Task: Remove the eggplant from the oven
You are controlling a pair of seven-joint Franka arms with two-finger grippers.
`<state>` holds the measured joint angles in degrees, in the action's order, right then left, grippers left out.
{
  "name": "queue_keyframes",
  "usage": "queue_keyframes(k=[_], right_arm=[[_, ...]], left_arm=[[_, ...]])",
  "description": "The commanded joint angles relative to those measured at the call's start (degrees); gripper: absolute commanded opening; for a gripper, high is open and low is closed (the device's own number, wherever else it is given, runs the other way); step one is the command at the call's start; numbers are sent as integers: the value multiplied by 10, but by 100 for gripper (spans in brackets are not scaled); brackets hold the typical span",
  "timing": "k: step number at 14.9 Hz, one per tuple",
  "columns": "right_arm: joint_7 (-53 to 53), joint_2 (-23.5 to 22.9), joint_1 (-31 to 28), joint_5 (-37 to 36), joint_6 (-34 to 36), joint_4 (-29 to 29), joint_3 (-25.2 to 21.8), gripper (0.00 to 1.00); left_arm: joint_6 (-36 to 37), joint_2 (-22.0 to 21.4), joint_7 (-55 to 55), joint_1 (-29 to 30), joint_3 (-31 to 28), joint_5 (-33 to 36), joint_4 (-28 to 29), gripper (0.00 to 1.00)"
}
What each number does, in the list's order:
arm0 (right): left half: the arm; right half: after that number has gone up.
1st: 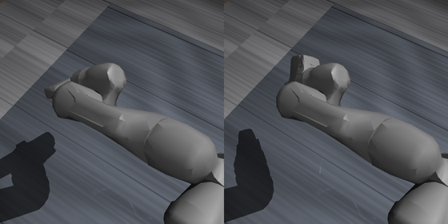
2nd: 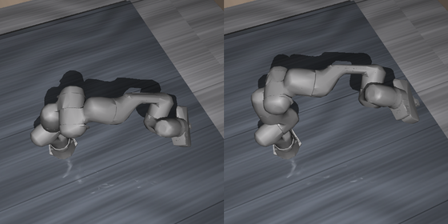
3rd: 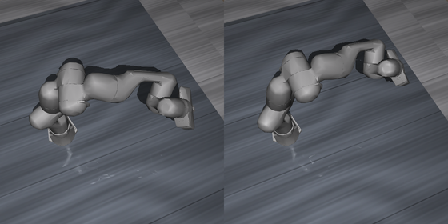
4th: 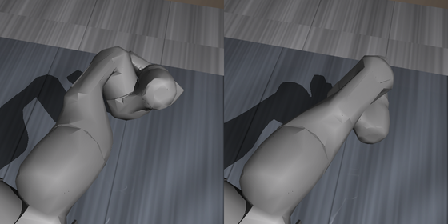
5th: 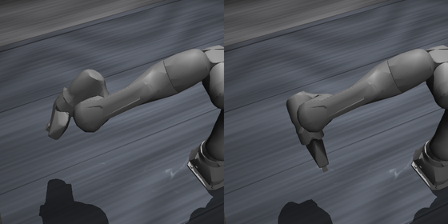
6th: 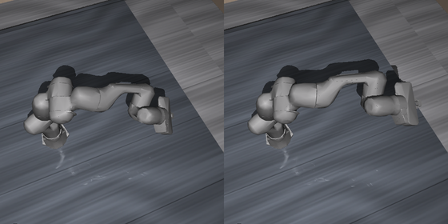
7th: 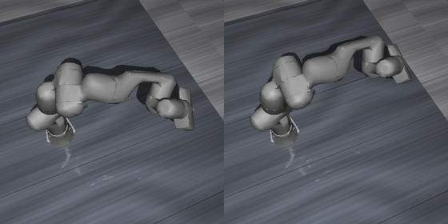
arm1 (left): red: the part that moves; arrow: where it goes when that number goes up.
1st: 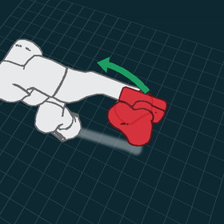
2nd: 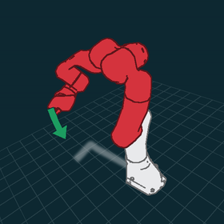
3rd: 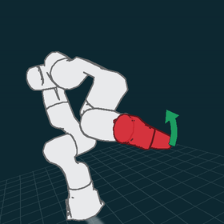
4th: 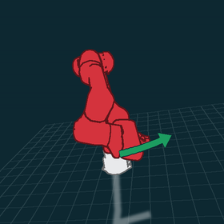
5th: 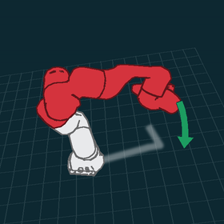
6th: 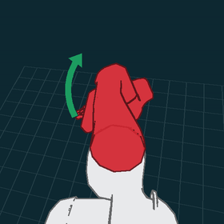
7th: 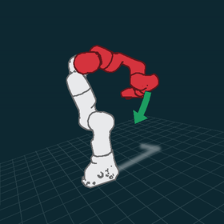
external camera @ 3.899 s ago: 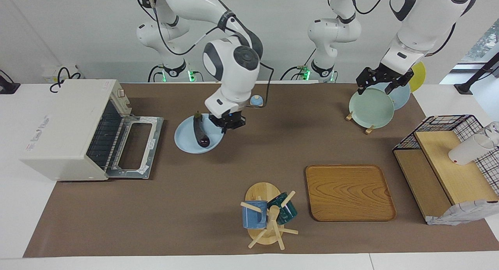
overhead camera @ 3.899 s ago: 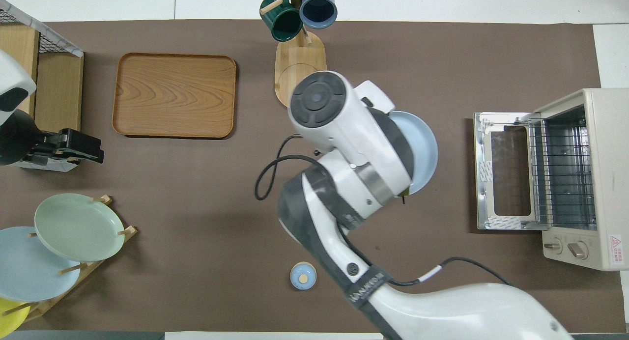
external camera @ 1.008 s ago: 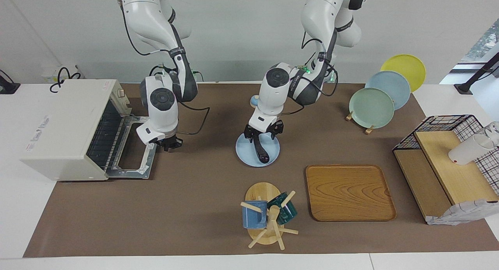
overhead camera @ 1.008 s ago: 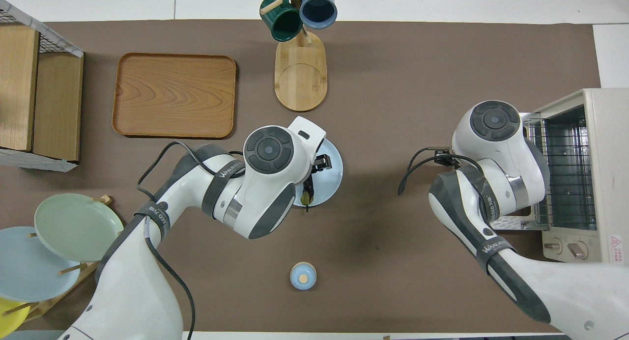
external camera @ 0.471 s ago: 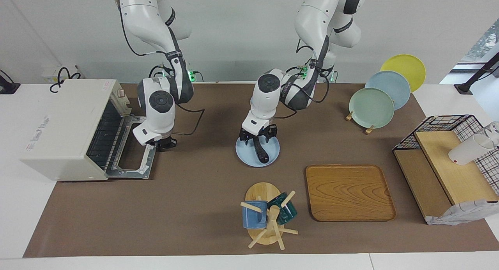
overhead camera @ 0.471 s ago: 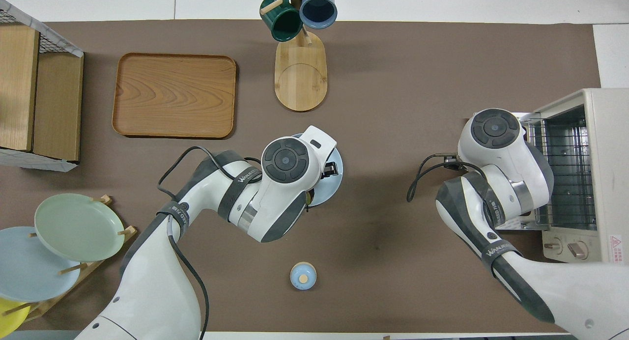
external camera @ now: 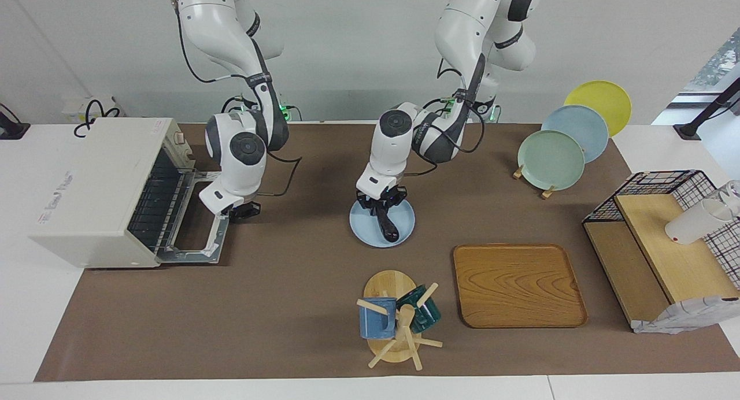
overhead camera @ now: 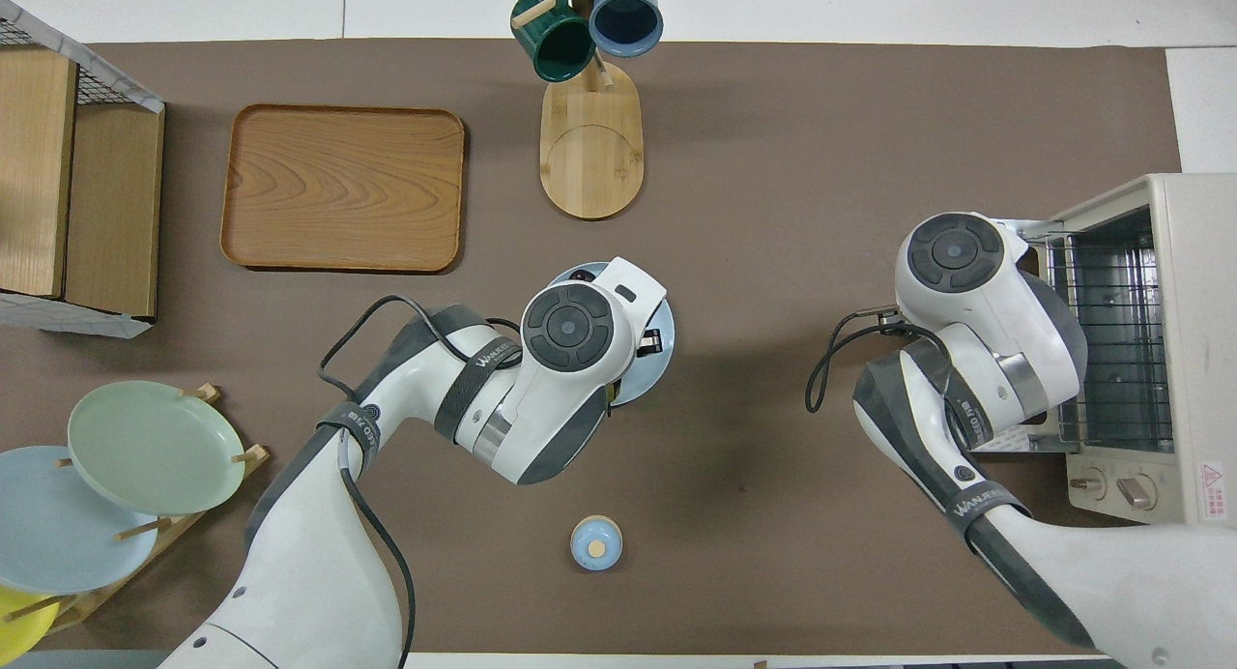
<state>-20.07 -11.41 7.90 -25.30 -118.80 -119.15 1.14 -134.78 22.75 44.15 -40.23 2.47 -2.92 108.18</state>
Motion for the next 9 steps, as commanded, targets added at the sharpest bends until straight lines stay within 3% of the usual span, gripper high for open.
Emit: queue_keyframes(k=[1, 4, 6, 9], right_arm=[[99, 62, -44, -21, 56, 32, -6, 5], [164, 110, -71, 5, 88, 32, -6, 9], [210, 128, -96, 29, 89, 36, -6, 15], [224, 142, -95, 81, 152, 98, -6, 16]], left_arm=[[-7, -7, -3, -6, -10, 11, 7, 0], [38, -41, -14, 16, -13, 11, -3, 0], [86, -68, -58, 65, -12, 11, -19, 0], [187, -61, -149, 149, -12, 3, -105, 0]])
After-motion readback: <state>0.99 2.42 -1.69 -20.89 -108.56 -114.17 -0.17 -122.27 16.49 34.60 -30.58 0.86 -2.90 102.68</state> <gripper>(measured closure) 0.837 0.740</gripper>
